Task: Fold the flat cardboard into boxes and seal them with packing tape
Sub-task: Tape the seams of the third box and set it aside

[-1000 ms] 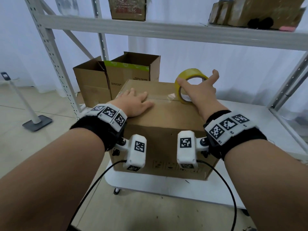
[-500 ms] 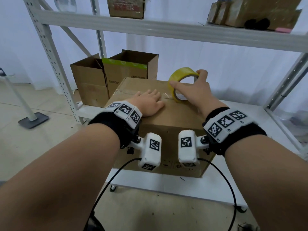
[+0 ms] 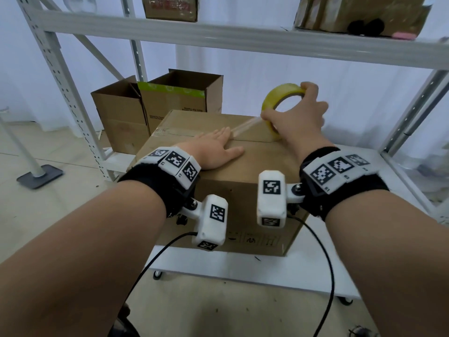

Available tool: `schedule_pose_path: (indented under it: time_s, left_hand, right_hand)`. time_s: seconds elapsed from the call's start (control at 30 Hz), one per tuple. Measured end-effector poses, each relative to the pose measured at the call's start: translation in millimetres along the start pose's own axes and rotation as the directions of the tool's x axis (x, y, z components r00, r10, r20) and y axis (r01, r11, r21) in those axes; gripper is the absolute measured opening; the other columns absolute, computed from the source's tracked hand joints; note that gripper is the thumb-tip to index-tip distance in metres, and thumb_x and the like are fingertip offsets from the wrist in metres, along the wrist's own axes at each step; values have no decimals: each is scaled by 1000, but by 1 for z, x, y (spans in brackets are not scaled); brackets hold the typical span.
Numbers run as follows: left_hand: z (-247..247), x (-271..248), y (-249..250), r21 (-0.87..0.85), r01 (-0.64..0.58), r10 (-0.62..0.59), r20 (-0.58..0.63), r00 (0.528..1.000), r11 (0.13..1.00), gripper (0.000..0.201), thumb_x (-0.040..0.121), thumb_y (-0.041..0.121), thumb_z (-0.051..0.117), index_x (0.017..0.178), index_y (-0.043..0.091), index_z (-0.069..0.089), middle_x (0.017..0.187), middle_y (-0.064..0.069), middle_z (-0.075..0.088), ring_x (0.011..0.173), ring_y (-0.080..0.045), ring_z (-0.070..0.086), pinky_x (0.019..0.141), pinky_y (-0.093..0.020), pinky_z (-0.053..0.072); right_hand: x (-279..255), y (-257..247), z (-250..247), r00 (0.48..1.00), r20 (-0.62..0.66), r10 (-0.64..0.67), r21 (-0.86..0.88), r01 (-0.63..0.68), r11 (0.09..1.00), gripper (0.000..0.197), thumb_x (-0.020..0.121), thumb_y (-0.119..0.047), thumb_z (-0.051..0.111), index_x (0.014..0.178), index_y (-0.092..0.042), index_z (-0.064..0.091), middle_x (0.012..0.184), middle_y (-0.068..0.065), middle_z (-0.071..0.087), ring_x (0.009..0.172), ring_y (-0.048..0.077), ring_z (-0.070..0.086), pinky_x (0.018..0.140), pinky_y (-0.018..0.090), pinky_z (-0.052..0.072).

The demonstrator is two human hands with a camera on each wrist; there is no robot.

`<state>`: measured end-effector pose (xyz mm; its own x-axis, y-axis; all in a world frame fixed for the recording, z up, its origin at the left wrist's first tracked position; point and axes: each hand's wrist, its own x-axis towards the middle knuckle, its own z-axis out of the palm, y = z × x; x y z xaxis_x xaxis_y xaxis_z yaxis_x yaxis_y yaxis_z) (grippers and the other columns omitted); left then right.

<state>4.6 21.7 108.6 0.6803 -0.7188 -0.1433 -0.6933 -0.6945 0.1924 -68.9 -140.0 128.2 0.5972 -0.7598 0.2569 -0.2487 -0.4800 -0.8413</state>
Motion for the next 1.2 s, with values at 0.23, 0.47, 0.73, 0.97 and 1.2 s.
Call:
schedule_pose_path:
  time_s: [0.23,0.47,0.73,0.97,1.2]
  left_hand:
    - [1,5,2,48,13,-15,32,999,999,73,99,58,21,155,15,2,162,0,-1,149,-14,0,121,-37,2]
    - [4,1,1,80,1,-1,3,1000,997,73,99,57,19,154,14,-3,162,-2,-6,149,-16,-3,121,-38,1]
    - [5,2,16,72,40,-44,46,998,997,86,95,65,22,153,8,-6,161,-7,-9,149,-19,-5,119,-36,0]
    - [6,10,27,81,-17,13,46,999,997,90,92,69,26,154,8,2,162,-10,-3,149,-22,-2,118,-38,3]
    - [6,9,28,73,-87,86,16,996,994,82,95,63,29,153,9,10,162,-10,3,149,-21,3,119,-37,4]
  right_hand:
    - [-1,19,-3,999,0,52,-29,-52,998,111,69,-42,79,150,-34,4,140,8,24,126,33,31,97,37,35]
    - [-8,20,-2,984,60,167,170,-175,970,117,71,-39,78,150,-32,-9,150,2,26,113,19,37,94,32,35]
    - [-13,18,-11,979,76,188,41,-191,981,101,68,-43,79,140,-32,9,127,11,33,102,25,45,91,37,44]
    - [-16,14,-5,968,109,227,142,-241,960,103,59,-54,78,135,-33,13,130,7,36,108,25,48,100,45,44]
    - [-11,10,1,957,90,277,191,-290,938,102,66,-72,68,140,-28,12,126,9,31,108,27,41,102,49,39]
